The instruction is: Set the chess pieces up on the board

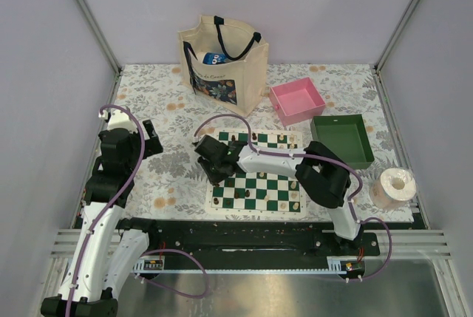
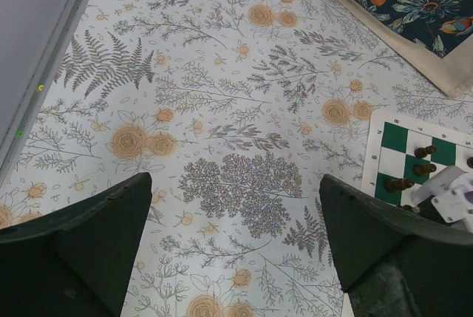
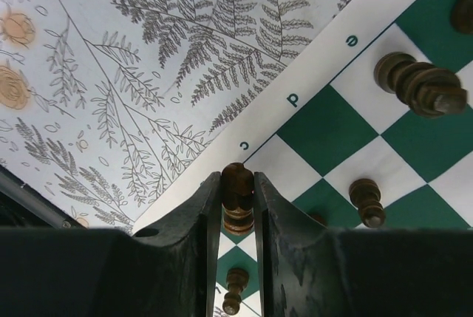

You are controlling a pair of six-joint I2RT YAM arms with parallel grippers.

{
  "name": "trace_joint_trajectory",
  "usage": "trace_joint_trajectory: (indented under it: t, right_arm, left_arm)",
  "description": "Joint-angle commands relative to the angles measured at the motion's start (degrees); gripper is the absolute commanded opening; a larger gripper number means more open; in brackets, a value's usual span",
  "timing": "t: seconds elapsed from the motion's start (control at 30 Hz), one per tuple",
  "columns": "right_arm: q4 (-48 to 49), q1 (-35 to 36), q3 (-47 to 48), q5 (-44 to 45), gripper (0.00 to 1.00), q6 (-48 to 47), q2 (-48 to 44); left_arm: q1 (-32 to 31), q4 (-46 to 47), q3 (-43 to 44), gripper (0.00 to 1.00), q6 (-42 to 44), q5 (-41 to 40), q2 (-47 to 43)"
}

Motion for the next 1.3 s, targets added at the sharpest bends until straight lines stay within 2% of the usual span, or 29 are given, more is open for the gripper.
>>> trace_joint_trajectory:
  t: [0.0, 0.23, 0.37, 0.57, 0.73, 0.8, 0.87, 0.97, 1.1, 1.27]
  right_arm:
    - [6.41, -0.10, -1.97, 3.72, 0.24, 0.43, -6.65]
    - [15.19, -0.54, -8.12, 8.57, 0.24, 6.66, -13.94]
    - [17.31, -1.50, -10.32, 10.32, 0.24, 12.11, -18.95]
    - [20.91, -4.31, -15.94, 12.26, 0.24, 19.32, -27.65]
    - [20.92, -7.13, -17.88, 10.33, 0.24, 22.05, -31.96]
    - [21.18, -7.39, -18.93, 10.15, 0.24, 23.37, -33.90]
    - [21.70, -7.39, -19.81, 9.80, 0.24, 24.34, -35.30]
    - [22.50, -7.48, -21.04, 9.01, 0.24, 25.74, -37.06]
    - [24.16, -7.66, -22.45, 7.87, 0.24, 27.15, -38.65]
    - [25.84, -7.57, -24.21, 6.63, 0.25, 28.12, -40.14]
  left_arm:
    - [0.27, 1.64, 0.56, 0.99, -0.11, -0.15, -0.10]
    - [0.27, 0.50, 2.22, 0.99, -2.47, -0.24, 0.08]
    - [0.27, 0.41, 3.20, 0.99, -6.51, 4.76, -0.54]
    - [0.27, 7.86, -1.54, 0.97, -12.83, 29.08, -2.38]
    - [0.18, 22.44, -8.39, 0.96, -20.40, 43.86, -4.49]
    - [-0.52, 28.07, -10.86, 0.96, -22.34, 47.04, -4.05]
    - [-2.27, 32.73, -13.75, 0.95, -24.53, 47.75, -4.05]
    - [-8.32, 39.94, -15.96, 0.94, -25.77, 45.83, -3.70]
    - [-18.70, 41.89, -15.44, 0.94, -24.89, 40.91, -0.28]
    - [-23.55, 48.65, -17.45, 0.91, -27.52, 38.09, 3.50]
